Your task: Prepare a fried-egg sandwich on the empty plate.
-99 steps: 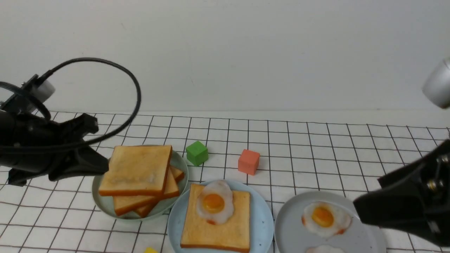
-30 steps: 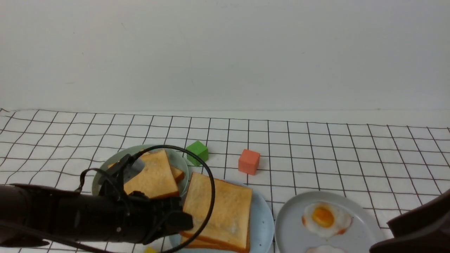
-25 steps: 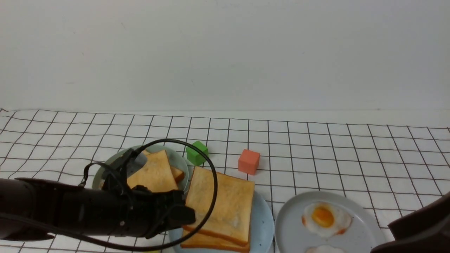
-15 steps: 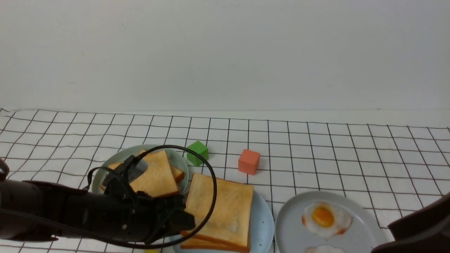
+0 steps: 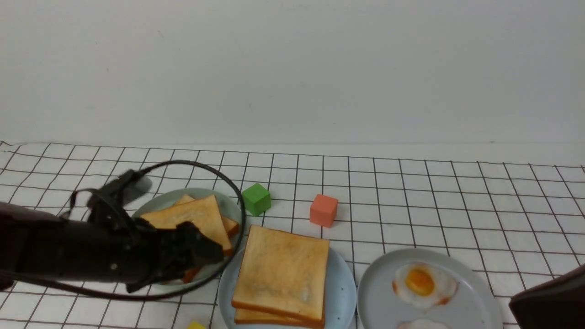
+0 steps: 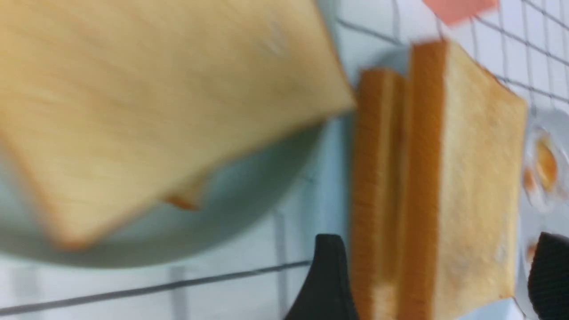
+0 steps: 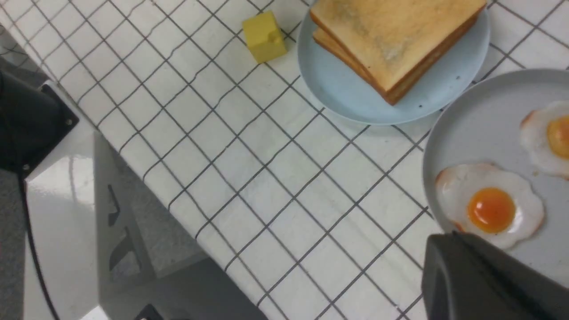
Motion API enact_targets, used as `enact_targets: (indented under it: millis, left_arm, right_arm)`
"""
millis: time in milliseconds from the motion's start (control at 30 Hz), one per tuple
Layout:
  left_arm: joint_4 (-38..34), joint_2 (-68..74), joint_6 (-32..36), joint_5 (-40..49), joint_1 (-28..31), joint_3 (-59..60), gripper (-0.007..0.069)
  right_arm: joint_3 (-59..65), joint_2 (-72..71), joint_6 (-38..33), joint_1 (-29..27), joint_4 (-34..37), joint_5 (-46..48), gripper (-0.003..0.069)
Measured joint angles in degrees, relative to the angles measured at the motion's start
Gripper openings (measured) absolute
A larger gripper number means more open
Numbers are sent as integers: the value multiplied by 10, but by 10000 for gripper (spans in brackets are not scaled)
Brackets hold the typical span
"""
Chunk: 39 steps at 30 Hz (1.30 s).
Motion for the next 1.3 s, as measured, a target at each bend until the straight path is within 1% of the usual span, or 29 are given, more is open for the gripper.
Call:
enact_targets:
  millis: [33,67,133,200,267,333,367,400,467,567,600,633,667,733,800,933,1000,1033,1067,1167,1300]
  left_arm:
    - [71,-17,-53,24,28,-20,567]
    - [113,-28,-95,46,41,-38,551]
    - [179,-49,-144,98,54,-77,495]
    - [228,-76,-180,144,57,-126,385]
    - [256,-110,-210,184,57,-168,237]
    - [268,-152,-227,202,57,-193,83]
    - [270,-152,-228,203,57,-193,83]
    - [283,-192,-234,207,57,-200,1]
    - [316,-242,-246,216,57,-202,-13]
    - [410,-336,-303,240,57,-184,-13]
    - [418,-336,-308,242,57,-184,-13]
    - [472,-377,-346,254,57,-167,-13]
    - [496,-395,-363,259,57,-158,-13]
    - [587,-468,-422,278,57,-117,-13]
    - [633,-528,-444,287,57,-85,-13]
    - [649,-602,-457,275,57,-47,-13]
    - [638,-652,-470,252,54,-21,-13]
    - [636,-655,-471,249,52,-20,-13]
    - [620,-678,-474,243,37,-9,-13]
    - [602,-697,-473,241,3,3,-13]
    - [598,-704,-471,241,-26,8,-13]
  right_arm:
    - [25,-23,2,0,-8,-29,-11]
    - [46,-39,3,0,-12,-50,-11]
    - [95,-73,3,0,-22,-97,-11]
    - [145,-112,3,0,-35,-160,-11]
    - [204,-158,4,0,-54,-231,-11]
    - [260,-205,11,0,-63,-302,-11]
    - [266,-209,13,0,-64,-302,-11]
    - [305,-246,21,0,-64,-363,-10]
    - [338,-268,32,0,-64,-416,-9]
    - [384,-296,53,0,-64,-508,-6]
    - [387,-298,54,0,-64,-514,-6]
    - [400,-301,58,0,-62,-546,-6]
    - [402,-302,59,0,-61,-553,-6]
    - [415,-302,62,0,-52,-589,-3]
    - [417,-303,62,0,-49,-601,-1]
    - [417,-304,62,0,-45,-605,2]
    - [417,-304,63,0,-43,-606,4]
    - [417,-304,64,0,-43,-606,4]
    - [417,-304,64,0,-43,-606,6]
    - [417,-304,64,0,-43,-606,7]
    - [417,-304,64,0,-43,-606,8]
